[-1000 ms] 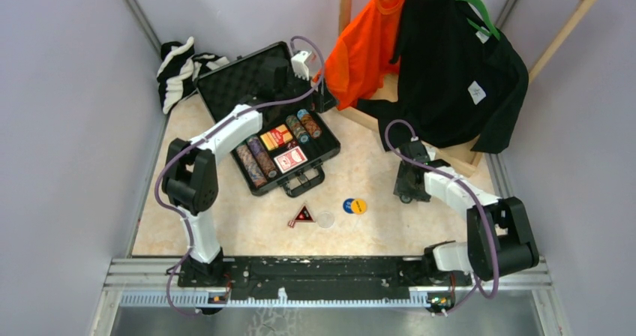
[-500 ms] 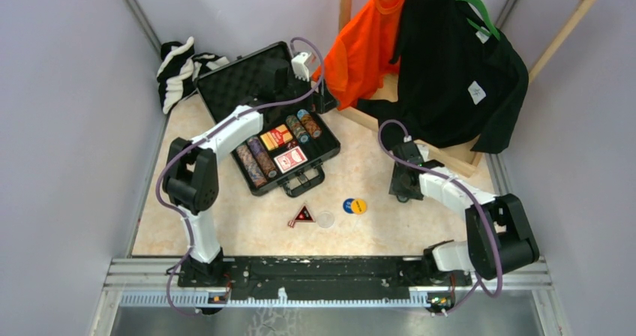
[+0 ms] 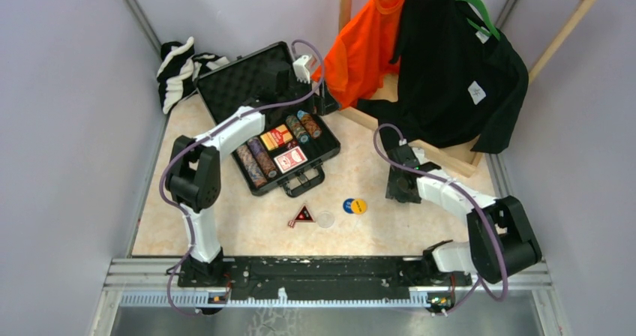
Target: Pack up texas hold em set
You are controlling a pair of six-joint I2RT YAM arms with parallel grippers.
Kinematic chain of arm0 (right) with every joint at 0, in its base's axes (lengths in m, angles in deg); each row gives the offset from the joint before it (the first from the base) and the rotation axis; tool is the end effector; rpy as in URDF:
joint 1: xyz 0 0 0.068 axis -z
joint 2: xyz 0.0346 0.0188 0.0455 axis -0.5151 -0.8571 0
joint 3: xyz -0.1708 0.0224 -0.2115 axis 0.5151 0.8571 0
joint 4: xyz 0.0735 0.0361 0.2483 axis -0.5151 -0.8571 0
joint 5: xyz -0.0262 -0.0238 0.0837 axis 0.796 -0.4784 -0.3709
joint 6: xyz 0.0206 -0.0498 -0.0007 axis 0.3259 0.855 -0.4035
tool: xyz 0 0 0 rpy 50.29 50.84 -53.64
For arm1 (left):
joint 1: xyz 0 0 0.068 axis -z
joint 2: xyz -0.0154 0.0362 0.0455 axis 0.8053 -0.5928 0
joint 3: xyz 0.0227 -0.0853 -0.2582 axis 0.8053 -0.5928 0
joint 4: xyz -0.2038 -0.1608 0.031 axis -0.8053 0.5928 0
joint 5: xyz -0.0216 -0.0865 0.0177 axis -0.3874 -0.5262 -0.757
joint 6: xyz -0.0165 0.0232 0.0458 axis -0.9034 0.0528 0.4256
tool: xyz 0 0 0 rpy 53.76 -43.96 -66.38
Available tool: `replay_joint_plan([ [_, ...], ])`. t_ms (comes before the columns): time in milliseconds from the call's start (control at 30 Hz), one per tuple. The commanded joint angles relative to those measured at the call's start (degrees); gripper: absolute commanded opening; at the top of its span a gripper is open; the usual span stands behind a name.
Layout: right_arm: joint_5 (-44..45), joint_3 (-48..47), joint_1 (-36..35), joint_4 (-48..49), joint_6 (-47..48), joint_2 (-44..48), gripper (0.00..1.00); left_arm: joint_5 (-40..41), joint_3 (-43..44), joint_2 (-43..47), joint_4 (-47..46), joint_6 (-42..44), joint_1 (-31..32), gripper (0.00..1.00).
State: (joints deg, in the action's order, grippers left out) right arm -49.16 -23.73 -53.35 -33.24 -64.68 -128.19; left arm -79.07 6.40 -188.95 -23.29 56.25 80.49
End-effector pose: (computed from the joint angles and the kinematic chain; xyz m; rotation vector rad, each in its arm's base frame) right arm 0.2058 0.0746 0.1620 0.2607 2.6922 -0.1019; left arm 0.4042 -0.2245 0.2819 0.5354 1.9317 -0.9986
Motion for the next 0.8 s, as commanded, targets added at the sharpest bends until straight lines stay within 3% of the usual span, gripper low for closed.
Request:
replay_joint_plan([
  [0, 0.17, 1.33, -1.07, -0.35, -1.44, 1.72, 0.50, -1.91, -1.18, 0.04, -2.90, -1.19, -0.32, 1.00],
  [233, 1.25, 1.62, -1.12, 0.59, -1.55, 1.19, 0.48, -2.38, -1.70, 0.17, -3.01, -1.35, -0.31, 1.00],
  [333, 1.47, 1.51, -1.12, 1.12, -1.78, 0.36, 0.59, -2.63, -1.63, 0.14, -3.01, -1.39, -0.30, 1.00],
  [433, 2.20, 1.34, -1.12, 1.73, -2.40, -0.51, 0.63, -2.69, -1.64, 0.07, -3.02, -1.28, -0.31, 1.00],
  [767, 3.00, 0.50, -1.12, 1.90, -2.04, -1.80, 0.52, -2.71, -1.62, -0.14, -2.83, -1.09, -0.25, 1.00],
])
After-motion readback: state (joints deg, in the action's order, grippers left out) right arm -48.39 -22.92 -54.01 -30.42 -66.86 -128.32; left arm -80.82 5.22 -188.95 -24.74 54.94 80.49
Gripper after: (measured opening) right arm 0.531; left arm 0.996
